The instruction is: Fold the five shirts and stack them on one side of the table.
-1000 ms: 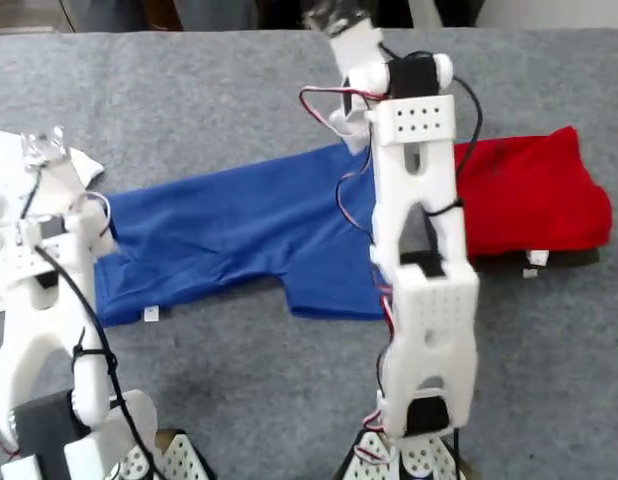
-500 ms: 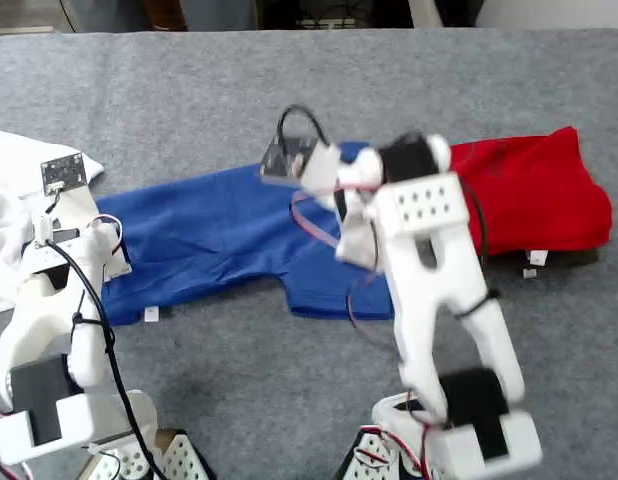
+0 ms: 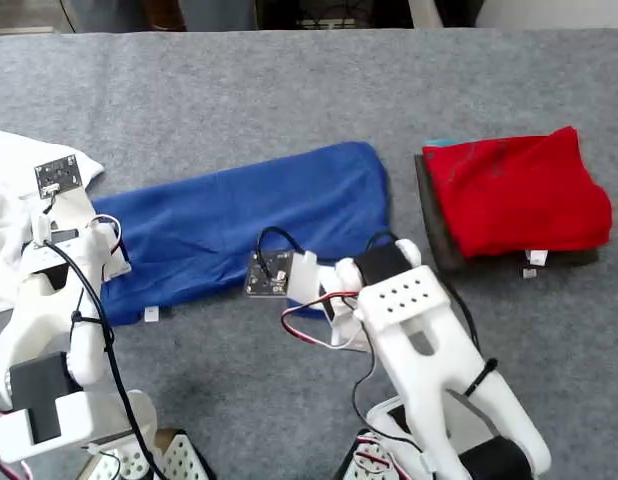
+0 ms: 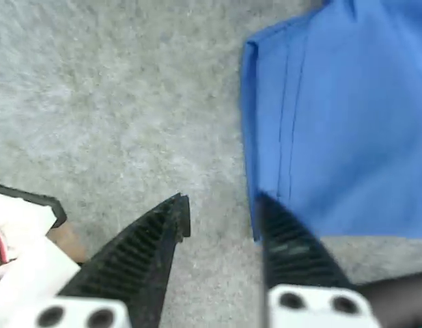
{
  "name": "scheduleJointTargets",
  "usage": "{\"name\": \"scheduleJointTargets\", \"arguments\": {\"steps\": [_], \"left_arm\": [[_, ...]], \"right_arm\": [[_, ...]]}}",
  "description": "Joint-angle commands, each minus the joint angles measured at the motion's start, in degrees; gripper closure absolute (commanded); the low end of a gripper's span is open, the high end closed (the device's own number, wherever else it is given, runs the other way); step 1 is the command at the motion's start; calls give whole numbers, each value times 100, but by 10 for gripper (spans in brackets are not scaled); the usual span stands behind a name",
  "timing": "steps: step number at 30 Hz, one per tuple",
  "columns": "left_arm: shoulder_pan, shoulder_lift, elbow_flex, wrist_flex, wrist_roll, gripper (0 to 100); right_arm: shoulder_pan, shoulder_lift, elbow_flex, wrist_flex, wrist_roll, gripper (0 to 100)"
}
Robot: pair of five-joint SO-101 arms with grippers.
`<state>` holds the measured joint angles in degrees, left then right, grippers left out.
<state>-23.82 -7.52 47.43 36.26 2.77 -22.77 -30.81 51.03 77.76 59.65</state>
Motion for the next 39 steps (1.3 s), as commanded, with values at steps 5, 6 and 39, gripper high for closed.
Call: {"name": "scheduleJointTargets", "arguments": {"steps": [5, 6, 39], "left_arm": [[-57, -26, -119, -53, 44, 971], [-57, -26, -119, -53, 44, 971], [-57, -26, -110, -26, 44, 971]], "right_arm": [[-97, 1042, 215, -1257, 44, 766], [-88, 1226, 224, -1451, 44, 766], [484, 2396, -13, -2532, 44, 985]]}}
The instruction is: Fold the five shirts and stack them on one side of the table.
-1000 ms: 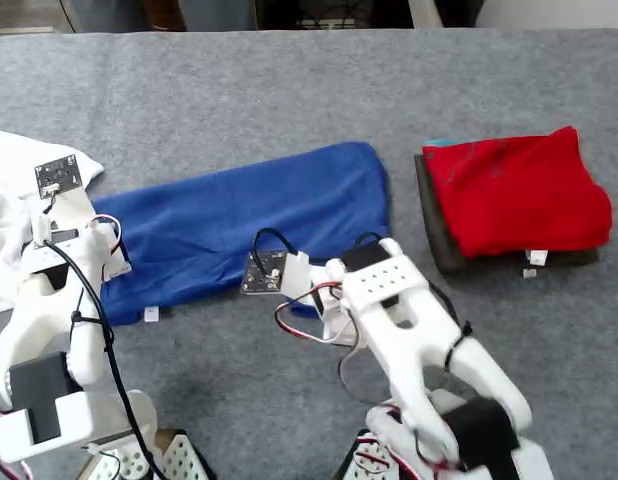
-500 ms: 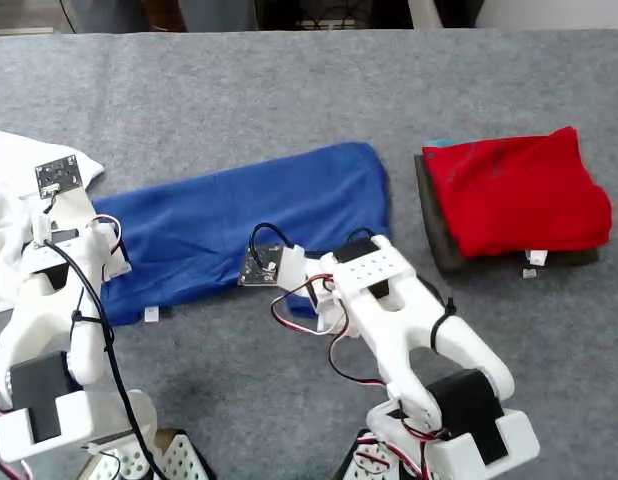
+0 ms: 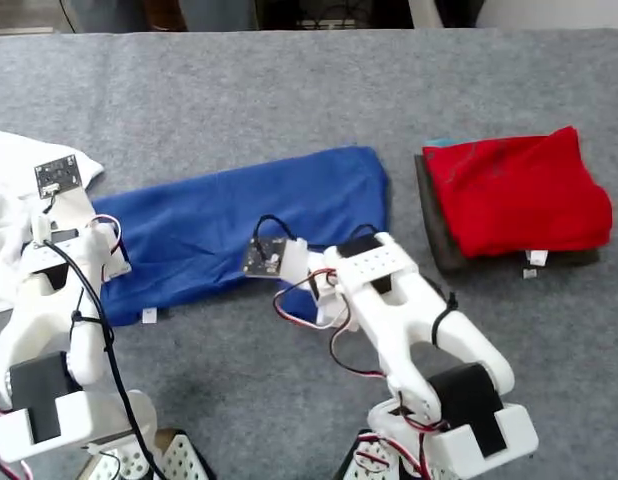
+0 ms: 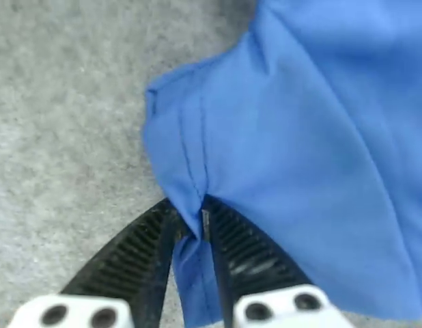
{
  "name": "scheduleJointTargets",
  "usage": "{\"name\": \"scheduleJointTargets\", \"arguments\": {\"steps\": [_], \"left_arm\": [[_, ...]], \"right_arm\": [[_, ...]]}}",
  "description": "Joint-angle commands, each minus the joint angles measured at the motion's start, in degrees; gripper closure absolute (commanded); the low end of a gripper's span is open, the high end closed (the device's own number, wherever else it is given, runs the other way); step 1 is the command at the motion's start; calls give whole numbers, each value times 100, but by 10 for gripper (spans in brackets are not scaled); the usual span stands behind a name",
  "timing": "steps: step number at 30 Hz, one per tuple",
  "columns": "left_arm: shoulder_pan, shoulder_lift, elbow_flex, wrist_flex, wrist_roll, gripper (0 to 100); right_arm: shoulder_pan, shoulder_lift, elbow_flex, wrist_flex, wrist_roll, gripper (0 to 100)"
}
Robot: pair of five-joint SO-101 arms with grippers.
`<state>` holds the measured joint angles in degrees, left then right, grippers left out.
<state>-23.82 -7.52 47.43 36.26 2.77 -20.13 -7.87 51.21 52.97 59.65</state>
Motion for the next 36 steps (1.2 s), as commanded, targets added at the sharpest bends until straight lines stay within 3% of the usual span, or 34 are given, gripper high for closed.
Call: {"name": "scheduleJointTargets", "arguments": {"steps": [1, 6, 12, 22, 29, 36], "left_arm": [[-57, -26, -110, -26, 44, 971], [-48, -26, -110, -26, 44, 971], [-48, -26, -110, -26, 44, 971], [-48, -26, -110, -26, 44, 971], [-48, -26, -110, -26, 44, 971], [-48, -26, -110, -26, 44, 971]], "right_arm": [[246, 101, -40, -53, 44, 985], [246, 92, -356, 141, -70, 985], [246, 110, -1604, 1451, -176, 985], [246, 233, -2396, 1626, -149, 985], [246, 1393, -4057, 2048, -123, 985], [334, 3055, -6316, 2945, 492, 985]]}}
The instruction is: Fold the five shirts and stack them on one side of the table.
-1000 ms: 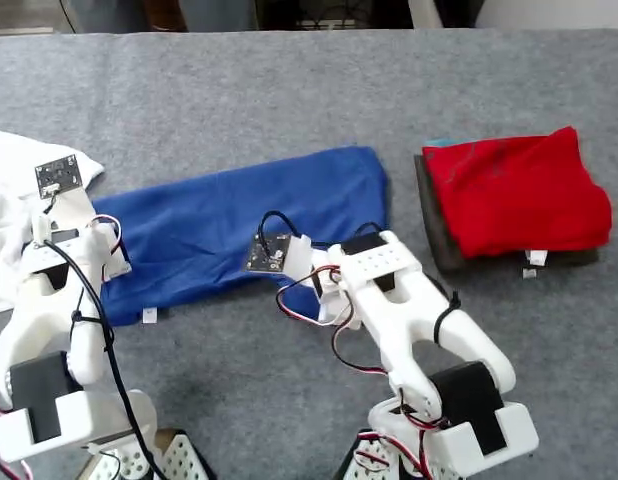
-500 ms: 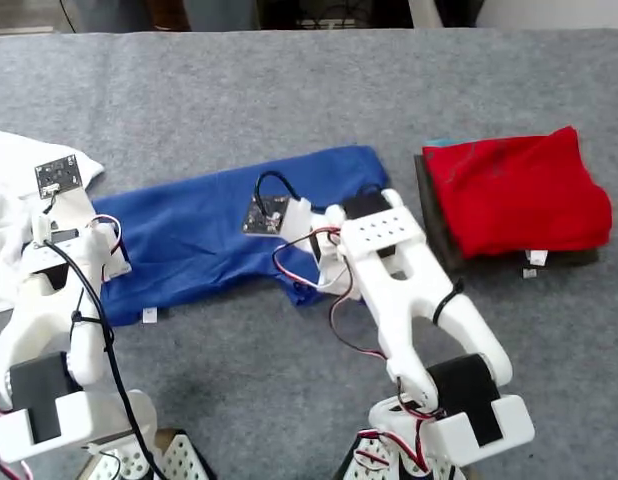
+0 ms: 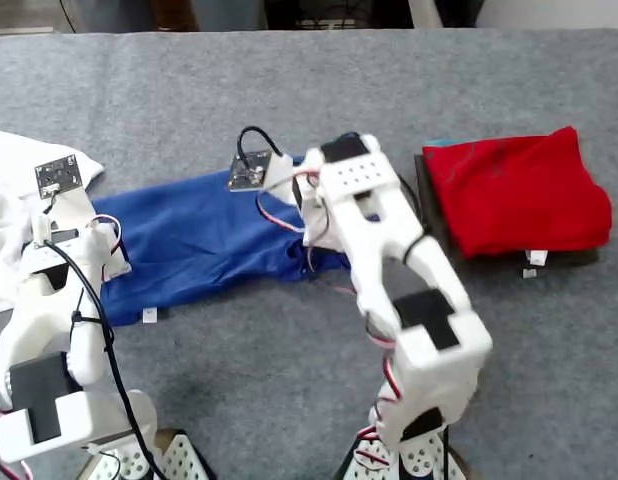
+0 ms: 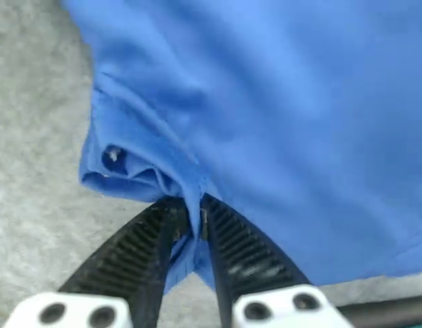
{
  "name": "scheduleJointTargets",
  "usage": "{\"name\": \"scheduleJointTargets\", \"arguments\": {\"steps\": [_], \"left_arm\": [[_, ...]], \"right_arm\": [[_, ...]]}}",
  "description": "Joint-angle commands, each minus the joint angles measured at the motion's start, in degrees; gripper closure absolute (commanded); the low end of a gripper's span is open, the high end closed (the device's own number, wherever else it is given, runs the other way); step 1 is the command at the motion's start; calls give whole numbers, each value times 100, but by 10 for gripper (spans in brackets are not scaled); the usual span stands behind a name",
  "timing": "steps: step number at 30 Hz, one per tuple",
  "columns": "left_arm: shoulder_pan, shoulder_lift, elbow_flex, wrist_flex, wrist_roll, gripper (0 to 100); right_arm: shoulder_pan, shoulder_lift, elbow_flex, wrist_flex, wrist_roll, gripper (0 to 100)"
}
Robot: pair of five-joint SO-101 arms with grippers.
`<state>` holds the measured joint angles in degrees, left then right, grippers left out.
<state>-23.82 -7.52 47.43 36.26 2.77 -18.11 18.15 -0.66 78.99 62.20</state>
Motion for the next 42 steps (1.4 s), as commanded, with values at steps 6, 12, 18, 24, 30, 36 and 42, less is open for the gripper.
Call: {"name": "scheduleJointTargets", "arguments": {"steps": [6, 12, 18, 24, 30, 36, 42], "left_arm": [[-48, -26, -110, -35, 44, 971], [-48, -26, -110, -44, 44, 971], [-48, -26, -110, -53, 44, 971], [-48, -26, -119, -53, 44, 971], [-48, -26, -119, -53, 44, 971], [-48, -26, -119, -53, 44, 971], [-48, -26, -119, -53, 44, 971]], "right_arm": [[193, 1895, -3292, 923, 686, 985], [158, 3248, -5182, 1204, 1002, 985], [114, 4409, -7046, 1240, 1002, 985], [-18, 4919, -8400, 2251, 800, 931], [44, 4558, -9130, 2233, -545, 810], [167, 3327, -8585, 2251, -1398, 848], [211, 1138, -4980, 2224, -1538, 974]]}}
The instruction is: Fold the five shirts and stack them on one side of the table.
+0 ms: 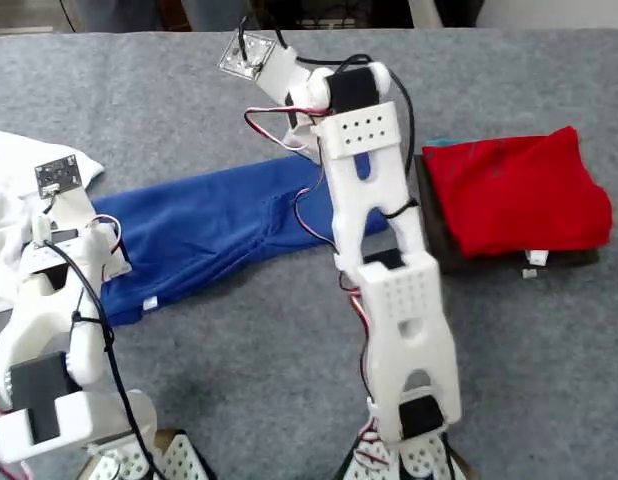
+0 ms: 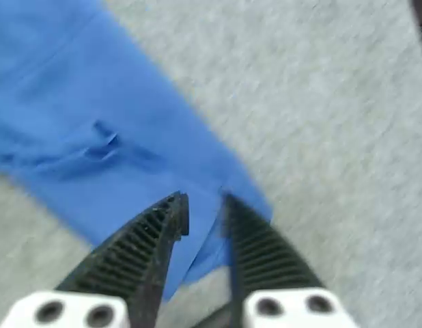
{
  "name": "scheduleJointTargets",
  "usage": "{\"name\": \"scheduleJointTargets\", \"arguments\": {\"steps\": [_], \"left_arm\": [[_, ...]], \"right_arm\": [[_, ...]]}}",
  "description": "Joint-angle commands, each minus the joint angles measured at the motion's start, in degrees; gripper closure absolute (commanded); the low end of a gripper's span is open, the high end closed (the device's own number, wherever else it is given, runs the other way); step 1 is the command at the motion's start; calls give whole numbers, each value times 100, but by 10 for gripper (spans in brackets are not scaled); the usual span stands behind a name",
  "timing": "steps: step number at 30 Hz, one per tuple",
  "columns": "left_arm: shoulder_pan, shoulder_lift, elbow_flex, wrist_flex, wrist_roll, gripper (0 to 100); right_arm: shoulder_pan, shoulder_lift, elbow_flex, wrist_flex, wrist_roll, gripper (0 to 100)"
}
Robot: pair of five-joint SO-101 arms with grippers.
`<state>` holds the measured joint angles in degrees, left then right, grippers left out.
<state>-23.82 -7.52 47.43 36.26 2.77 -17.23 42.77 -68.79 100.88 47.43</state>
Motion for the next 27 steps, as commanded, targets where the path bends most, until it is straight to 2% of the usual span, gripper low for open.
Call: {"name": "scheduleJointTargets", "arguments": {"steps": [1, 4, 7, 15, 20, 27], "left_arm": [[-48, -26, -119, -53, 44, 971], [-48, -26, -110, -62, 44, 971], [-48, -26, -110, -62, 44, 971], [-57, -26, -110, -70, 53, 971], [-57, -26, -145, -88, 44, 971], [-22, -79, -127, -519, 35, 971]], "right_arm": [[141, -1648, 2440, 9, -62, 975], [413, -2404, 4136, -519, -62, 984], [870, -2774, 5481, -1530, -79, 984], [1451, -2545, 7451, -3411, -97, 984], [1538, -2334, 7538, -3429, -97, 984], [1600, -3196, 7064, -2444, -88, 984]]}}
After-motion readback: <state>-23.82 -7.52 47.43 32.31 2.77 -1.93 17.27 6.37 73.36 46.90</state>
